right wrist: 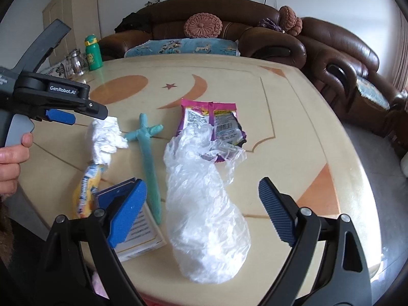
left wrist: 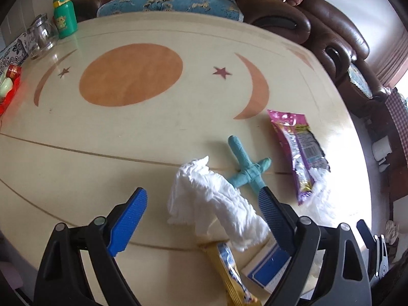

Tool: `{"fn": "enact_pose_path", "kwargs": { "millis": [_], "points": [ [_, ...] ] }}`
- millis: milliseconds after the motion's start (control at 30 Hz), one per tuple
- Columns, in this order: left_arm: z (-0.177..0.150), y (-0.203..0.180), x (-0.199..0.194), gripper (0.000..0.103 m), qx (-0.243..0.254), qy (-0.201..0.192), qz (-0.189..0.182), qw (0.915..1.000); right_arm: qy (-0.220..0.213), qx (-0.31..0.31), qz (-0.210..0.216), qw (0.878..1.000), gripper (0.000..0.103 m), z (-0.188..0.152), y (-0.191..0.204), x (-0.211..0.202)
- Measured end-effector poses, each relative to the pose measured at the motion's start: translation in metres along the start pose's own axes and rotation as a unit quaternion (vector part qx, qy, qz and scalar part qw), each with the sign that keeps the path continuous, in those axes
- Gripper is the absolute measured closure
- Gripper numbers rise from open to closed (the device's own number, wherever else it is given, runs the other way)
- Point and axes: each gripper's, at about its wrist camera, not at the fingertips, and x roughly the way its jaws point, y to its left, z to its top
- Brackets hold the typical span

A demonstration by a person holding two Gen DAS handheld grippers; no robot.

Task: Collect trash
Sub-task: 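Grasp the white tissue with the left tool while the right tool grasps the clear plastic bag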

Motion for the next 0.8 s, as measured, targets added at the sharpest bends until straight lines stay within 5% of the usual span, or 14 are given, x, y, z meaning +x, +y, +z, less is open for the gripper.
{"fn": "enact_pose_path", "kwargs": {
  "millis": [500,600,633,800],
  "points": [
    [0.011,0.010,0.046,0.028,-0.047,0.072,-0.022,0.9961,0.042,0.007,-0.009,0.999,0.014,-0.004,-0.007,0.033],
    [0.009,0.012,0.053,0.033,-0.052,0.083,-0.027,0.9949,0.049,0.000,-0.021,0.999,0.026,-0.005,-0.006,0.039],
    [0.009,0.011,0.054,0.034,-0.050,0.080,-0.024,0.9953,0.054,0.001,-0.019,0.998,0.044,-0.006,-0.006,0.041],
    [0.007,0.010,0.054,0.041,-0.047,0.081,-0.024,0.9953,0.066,0.000,-0.024,0.998,0.052,-0.007,-0.005,0.047]
  ]
}}
